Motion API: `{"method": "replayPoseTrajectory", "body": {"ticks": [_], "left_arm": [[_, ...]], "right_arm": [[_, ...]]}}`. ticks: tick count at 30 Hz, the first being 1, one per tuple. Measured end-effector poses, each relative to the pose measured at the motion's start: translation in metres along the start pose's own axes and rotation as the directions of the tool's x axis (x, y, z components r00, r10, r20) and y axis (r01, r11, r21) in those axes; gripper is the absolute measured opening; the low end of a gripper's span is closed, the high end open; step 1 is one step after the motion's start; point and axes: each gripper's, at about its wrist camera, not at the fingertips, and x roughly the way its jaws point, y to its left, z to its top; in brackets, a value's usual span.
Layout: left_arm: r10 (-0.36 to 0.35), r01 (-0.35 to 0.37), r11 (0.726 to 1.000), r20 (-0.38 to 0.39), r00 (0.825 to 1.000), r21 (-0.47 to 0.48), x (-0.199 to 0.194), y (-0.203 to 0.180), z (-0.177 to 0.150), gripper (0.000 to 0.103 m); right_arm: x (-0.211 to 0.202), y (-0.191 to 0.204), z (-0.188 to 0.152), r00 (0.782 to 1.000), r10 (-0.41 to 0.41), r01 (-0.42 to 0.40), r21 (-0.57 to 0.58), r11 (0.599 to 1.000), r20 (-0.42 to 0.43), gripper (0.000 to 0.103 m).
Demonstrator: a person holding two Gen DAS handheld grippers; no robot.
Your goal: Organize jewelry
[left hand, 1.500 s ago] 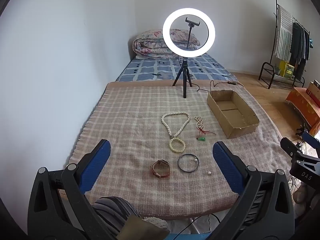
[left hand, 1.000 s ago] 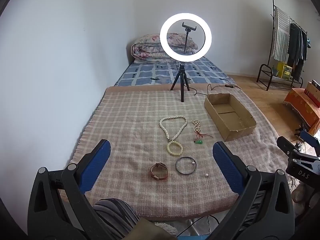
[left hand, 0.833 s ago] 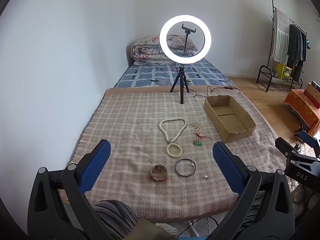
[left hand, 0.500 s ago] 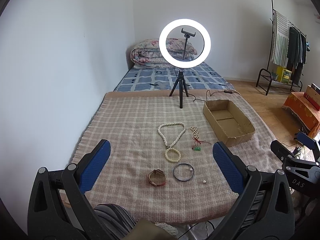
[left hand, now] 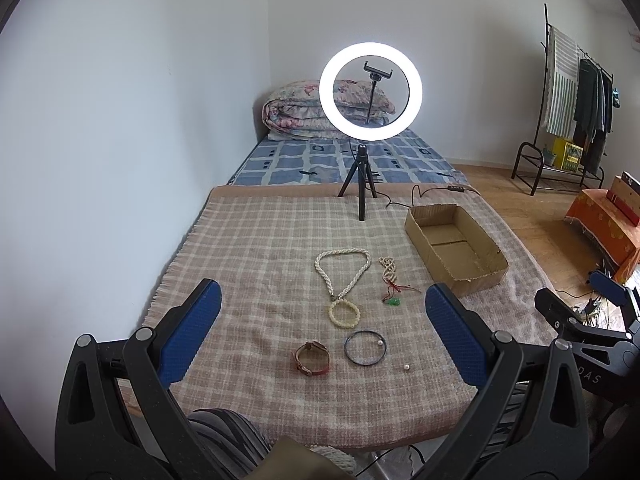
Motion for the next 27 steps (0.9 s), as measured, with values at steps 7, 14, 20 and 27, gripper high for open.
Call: {"method": "replayPoseTrajectory", "body": {"ticks": [7, 14, 20, 27], "left_arm": [[0.001, -0.001, 1.000, 0.001, 1.000, -0.001, -0.0002, 0.0005, -0.0011, 0.103], [-0.003, 0.003, 1.000, 0.001, 1.000, -0.002, -0.0004, 0.0020, -0.0020, 0.103], [-0.001, 0.001, 1.000, 0.004, 1.000, -0.003, -0.0006, 0.0020, -0.0030, 0.103], [-0.002, 0.002, 1.000, 0.004, 1.000, -0.002, -0.0006, 0.0022, -0.0040, 0.103]], "right_arm": [[0.0008, 0.0001, 0.0008, 1.000, 0.001, -0.001, 0.001, 1.000, 0.000, 0.103], [0.0010, 0.0012, 0.0005, 1.000, 0.000, 0.000, 0.002, 1.000, -0.002, 0.103], [0.0009, 0.0020, 0.0005, 1.000, 0.002, -0.002, 0.003, 1.000, -0.003, 0.103], [0.0008, 0.0016, 0.0002, 1.000, 0.003, -0.003, 0.003, 1.000, -0.003, 0.103]]}}
